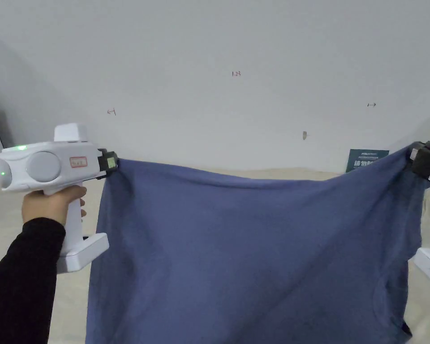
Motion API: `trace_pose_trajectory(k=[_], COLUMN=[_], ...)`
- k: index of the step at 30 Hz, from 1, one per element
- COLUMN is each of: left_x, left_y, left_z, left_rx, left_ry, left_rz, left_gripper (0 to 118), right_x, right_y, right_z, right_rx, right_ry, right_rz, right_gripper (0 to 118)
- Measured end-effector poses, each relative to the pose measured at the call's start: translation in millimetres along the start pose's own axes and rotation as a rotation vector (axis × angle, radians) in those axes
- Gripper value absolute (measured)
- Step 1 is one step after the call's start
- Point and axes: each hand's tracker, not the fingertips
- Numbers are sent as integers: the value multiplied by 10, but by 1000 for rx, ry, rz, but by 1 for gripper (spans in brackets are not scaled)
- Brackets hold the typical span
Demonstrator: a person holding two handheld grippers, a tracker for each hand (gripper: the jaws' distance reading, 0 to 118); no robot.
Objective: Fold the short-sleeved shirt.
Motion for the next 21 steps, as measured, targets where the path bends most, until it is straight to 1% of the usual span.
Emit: trace_pose_trajectory(k=[4,10,14,16,18,21], left_x=[72,230,287,303,327,349], left_y=[430,927,1142,1223,1266,1244], left_z=[-70,-114,-214,-279,-355,-522], left_rx=[58,116,130,138,147,137], left_ry=[24,42,46,49,50,45], left_rz=[-19,-49,-58,-59,-60,-65], left_gripper=[0,0,0,0,0,0], right_x=[-53,-74,-107,-96,-90,-75], right_y=[312,817,1137,1267,1337,1322], right_z=[-191,-468,-635,-722,-791,-898], right_rx=[49,105,145,160,170,169], right_ry=[-16,-28,-32,-30,-28,-39], right_rz=[28,37,54,49,50,75], right_gripper=[0,0,0,0,0,0])
